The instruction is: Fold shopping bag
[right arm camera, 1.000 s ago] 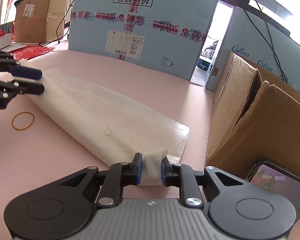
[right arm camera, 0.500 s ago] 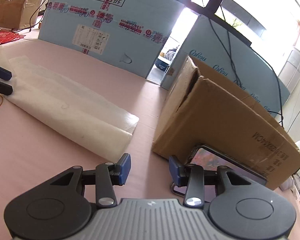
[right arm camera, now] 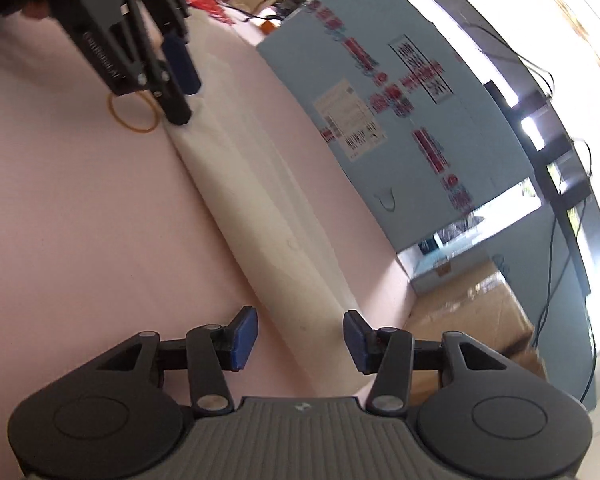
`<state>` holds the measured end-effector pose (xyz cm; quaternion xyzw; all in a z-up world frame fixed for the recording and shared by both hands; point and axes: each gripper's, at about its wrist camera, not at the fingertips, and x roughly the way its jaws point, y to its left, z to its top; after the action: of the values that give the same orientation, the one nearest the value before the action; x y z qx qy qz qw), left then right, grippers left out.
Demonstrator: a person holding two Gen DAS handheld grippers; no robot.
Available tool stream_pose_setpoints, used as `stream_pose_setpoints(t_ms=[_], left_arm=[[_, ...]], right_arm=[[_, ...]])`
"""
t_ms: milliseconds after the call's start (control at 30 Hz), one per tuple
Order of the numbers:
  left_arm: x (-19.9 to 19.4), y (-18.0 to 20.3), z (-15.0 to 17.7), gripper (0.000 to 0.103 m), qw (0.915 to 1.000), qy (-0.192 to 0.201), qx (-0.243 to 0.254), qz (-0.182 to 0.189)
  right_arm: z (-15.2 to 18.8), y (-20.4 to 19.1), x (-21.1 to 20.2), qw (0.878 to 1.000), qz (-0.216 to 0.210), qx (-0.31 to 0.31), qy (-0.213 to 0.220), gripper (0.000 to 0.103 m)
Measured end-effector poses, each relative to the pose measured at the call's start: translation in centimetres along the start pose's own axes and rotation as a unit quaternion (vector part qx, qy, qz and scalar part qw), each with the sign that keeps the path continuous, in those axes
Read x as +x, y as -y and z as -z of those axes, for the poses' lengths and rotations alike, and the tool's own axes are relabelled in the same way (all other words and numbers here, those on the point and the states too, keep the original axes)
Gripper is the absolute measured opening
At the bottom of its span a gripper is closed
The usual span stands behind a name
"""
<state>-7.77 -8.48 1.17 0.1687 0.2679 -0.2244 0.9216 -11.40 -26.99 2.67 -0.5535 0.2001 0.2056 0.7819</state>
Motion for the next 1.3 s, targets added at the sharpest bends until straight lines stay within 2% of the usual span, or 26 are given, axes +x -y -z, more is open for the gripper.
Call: stream_pose_setpoints(t_ms=[167,300,400,467,600,700,833,900,933,967,1000,1133,1300], left_arm=[[0.0,-0.5,-0.1,0.028,0.9998,-0.001,-0.016,0.011],[0.0,-0.9,-0.1,0.03,0.9995,0.002,-0.023,0.021],[-0.6,-0.5,-0.3,0.042,0.9991,0.021,0.004,0.036],[-1.1,0.0,-0.7,0.046,0.9976,0.04,0.029,0.048],[-0.8,1.7,-1.8,0.048,0.9922,0.052,0.085,0.074],[-0.1,3.9,-2.2,0.048,0.9835,0.051,0.151,0.085],[-0.1,5.6,-2.1,0.048,0.9741,0.046,0.195,0.105],[-0.1,5.8,-2.1,0.044,0.9716,0.034,0.202,0.119],[-0.1,5.7,-2.1,0.038,0.9716,0.029,0.2,0.123],[0.1,5.4,-2.1,0.025,0.972,0.02,0.194,0.131],[0.2,5.0,-2.2,0.021,0.973,0.013,0.184,0.139],[0.7,2.4,-2.3,0.021,0.9724,-0.014,0.134,0.19],[1.9,-1.5,-2.2,0.024,0.9698,-0.041,0.052,0.235]], right_arm=[[-1.8,-2.5,1.1,0.991,0.001,-0.132,0.03,0.027],[-2.4,-3.6,1.9,0.982,-0.008,-0.185,0.042,0.011],[-2.2,-3.3,2.2,0.979,-0.028,-0.193,0.052,0.01],[-2.0,-2.9,2.1,0.98,-0.037,-0.187,0.059,0.01],[-1.8,-2.3,2.1,0.982,-0.048,-0.169,0.07,0.009],[-1.5,-2.1,1.5,0.981,-0.054,-0.168,0.087,0.008],[-0.8,-1.6,-0.3,0.977,-0.058,-0.169,0.117,0.008],[-0.5,-1.2,-1.2,0.977,-0.064,-0.16,0.127,0.008],[-0.4,-0.9,-1.6,0.977,-0.068,-0.153,0.129,0.008],[-0.2,-0.5,-2.1,0.979,-0.074,-0.142,0.13,0.008],[-0.1,-0.2,-2.4,0.98,-0.082,-0.13,0.13,0.008],[0.5,2.1,-3.3,0.981,-0.146,-0.037,0.123,0.009],[2.7,5.1,-1.4,0.966,-0.225,0.098,0.082,0.01]])
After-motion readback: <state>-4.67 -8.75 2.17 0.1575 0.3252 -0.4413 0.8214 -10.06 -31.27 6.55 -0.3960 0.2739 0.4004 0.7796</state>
